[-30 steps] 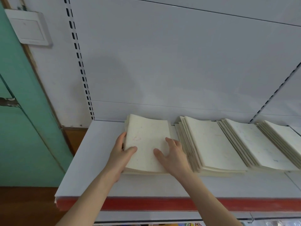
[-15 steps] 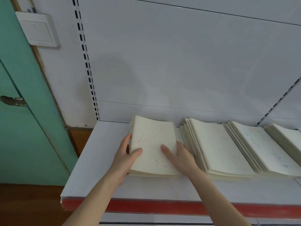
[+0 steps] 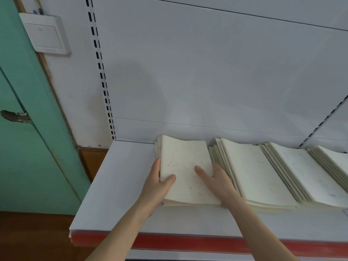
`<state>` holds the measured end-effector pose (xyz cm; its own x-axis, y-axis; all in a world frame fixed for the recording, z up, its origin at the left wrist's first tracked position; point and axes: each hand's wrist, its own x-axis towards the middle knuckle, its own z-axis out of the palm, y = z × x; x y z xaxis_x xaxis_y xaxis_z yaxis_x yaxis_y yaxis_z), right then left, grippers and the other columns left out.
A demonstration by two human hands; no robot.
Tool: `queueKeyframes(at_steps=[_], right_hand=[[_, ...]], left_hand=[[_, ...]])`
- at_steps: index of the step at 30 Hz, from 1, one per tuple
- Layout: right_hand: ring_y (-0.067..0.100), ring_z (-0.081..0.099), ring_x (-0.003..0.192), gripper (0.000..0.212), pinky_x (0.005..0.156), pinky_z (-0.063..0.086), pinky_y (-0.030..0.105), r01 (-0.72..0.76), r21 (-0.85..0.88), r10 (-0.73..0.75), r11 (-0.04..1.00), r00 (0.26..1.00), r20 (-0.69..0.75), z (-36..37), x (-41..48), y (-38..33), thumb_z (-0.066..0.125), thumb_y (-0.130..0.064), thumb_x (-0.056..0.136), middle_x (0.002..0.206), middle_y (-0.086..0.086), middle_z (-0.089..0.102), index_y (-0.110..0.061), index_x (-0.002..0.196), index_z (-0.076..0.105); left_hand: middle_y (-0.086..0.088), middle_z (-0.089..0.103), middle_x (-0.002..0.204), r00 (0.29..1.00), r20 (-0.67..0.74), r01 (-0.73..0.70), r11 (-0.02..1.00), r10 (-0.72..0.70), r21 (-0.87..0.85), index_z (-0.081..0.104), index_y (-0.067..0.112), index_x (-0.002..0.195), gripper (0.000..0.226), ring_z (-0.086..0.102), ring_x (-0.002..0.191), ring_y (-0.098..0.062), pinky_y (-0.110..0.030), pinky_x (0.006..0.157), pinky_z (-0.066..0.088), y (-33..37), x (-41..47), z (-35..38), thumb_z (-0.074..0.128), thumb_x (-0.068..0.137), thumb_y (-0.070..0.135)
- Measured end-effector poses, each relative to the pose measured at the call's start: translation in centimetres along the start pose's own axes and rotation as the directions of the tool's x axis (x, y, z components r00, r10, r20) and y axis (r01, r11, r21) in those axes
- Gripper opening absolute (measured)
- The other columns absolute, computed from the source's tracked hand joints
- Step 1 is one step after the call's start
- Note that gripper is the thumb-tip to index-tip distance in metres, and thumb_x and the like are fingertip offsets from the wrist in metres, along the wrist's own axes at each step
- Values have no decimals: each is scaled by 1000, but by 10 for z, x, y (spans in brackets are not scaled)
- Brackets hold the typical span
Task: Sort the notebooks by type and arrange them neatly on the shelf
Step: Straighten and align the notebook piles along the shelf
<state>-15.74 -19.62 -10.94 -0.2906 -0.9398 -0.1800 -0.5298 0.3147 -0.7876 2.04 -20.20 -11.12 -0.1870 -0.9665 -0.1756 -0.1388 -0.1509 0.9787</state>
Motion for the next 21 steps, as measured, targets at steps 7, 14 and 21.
queueKeyframes(at_steps=[7, 14, 21], right_hand=[[14, 62, 97, 54, 80, 55, 35, 79, 58, -82, 995, 995, 52, 23, -13, -11, 60, -52, 81, 109, -6, 62, -17, 120, 48], [7, 53, 83, 47, 63, 44, 19, 38, 80, -44, 996, 997, 69, 26, 0, -15, 55, -34, 91, 94, -8, 51, -8, 127, 42], [15, 60, 98, 45, 85, 52, 38, 22, 220, -34, 975, 998, 50, 38, 18, -25, 62, -38, 85, 110, -3, 59, -19, 122, 43]], left_hand=[[15, 55, 106, 999, 6, 46, 999, -46, 20, 35, 34, 131, 55, 56, 94, -6, -26, 68, 47, 4, -2, -35, 54, 88, 5], [9, 53, 112, 998, 25, 48, 989, -52, 140, 28, 31, 135, 56, 55, 89, -5, -23, 64, 43, 9, 7, -59, 56, 90, 13], [25, 49, 105, 999, 50, 3, 995, -8, 100, 24, 47, 123, 54, 52, 92, 4, -18, 70, 44, 8, 24, -50, 55, 92, 16]])
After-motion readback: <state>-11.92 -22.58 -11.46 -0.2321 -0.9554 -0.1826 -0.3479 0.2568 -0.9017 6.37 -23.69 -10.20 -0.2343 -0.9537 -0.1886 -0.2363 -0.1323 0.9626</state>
